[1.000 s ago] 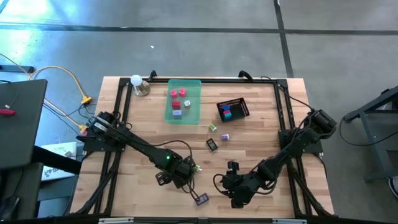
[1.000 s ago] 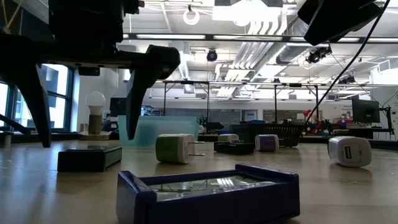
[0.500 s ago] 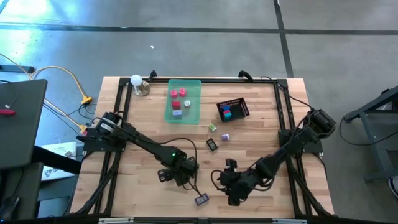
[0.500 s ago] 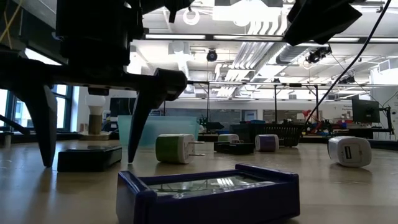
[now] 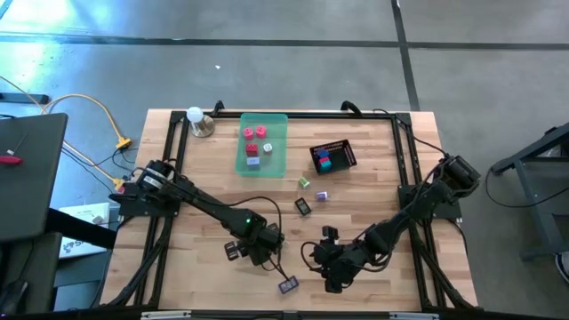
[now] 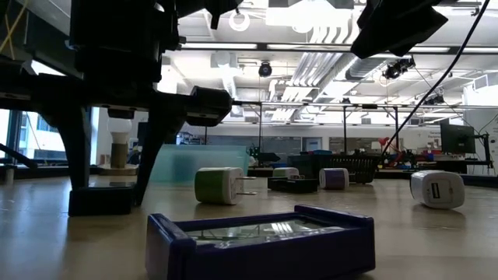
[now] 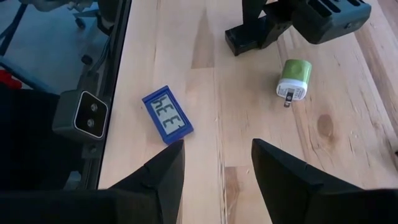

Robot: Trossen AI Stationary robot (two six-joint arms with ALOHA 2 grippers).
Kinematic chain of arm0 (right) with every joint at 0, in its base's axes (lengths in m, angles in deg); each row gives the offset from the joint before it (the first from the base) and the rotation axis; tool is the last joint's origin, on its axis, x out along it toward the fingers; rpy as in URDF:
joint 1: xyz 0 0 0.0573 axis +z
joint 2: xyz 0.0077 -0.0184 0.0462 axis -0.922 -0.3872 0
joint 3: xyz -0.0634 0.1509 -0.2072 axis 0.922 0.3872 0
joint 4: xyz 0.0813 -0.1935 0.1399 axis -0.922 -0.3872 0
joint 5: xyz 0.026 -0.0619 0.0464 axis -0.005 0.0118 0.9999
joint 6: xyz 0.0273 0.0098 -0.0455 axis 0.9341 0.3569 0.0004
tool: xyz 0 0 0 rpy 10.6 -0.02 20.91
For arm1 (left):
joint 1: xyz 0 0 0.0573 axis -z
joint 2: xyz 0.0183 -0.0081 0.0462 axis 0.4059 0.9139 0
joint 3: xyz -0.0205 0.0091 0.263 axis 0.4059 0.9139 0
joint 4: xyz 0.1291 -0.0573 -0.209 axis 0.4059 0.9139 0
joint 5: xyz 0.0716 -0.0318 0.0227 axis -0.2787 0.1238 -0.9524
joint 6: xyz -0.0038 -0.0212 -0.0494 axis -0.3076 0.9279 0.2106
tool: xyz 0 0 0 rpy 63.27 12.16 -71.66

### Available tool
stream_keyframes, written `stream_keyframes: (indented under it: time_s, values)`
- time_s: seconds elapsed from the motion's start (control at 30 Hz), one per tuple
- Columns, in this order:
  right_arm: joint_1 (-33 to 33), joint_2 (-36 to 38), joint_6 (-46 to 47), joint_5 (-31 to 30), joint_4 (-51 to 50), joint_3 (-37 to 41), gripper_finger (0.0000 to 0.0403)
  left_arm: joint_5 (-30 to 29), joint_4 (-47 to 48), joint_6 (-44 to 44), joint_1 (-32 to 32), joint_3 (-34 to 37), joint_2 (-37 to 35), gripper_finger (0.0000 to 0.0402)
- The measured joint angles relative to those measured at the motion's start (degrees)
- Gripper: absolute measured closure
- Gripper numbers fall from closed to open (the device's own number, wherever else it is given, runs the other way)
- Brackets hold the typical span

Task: Pick & Place Office items
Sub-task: Put the bottom black digital clock into the black bin

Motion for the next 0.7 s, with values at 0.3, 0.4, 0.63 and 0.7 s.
stream_keyframes:
  time_s: [0.3,0.4,0.63,0.7]
  values:
    - [0.02,0.0,0.22,0.0,0.0,0.0,0.0229,-0.02,2.39,3.81,-0.06,-1.01,0.09,0.0258]
    - [0.07,0.0,1.91,0.01,0.75,0.0,0.0229,-2.56,5.81,6.39,-0.06,-2.65,-0.4,0.0254]
    - [0.0,0.0,3.69,1.49,5.1,0.0,0.0229,-12.75,16.91,14.22,1.44,-11.02,-2.85,0.0248]
    - [-0.02,0.0,3.69,1.45,7.09,0.0,0.0229,-16.96,20.71,15.65,2.67,-14.5,-2.91,0.0247]
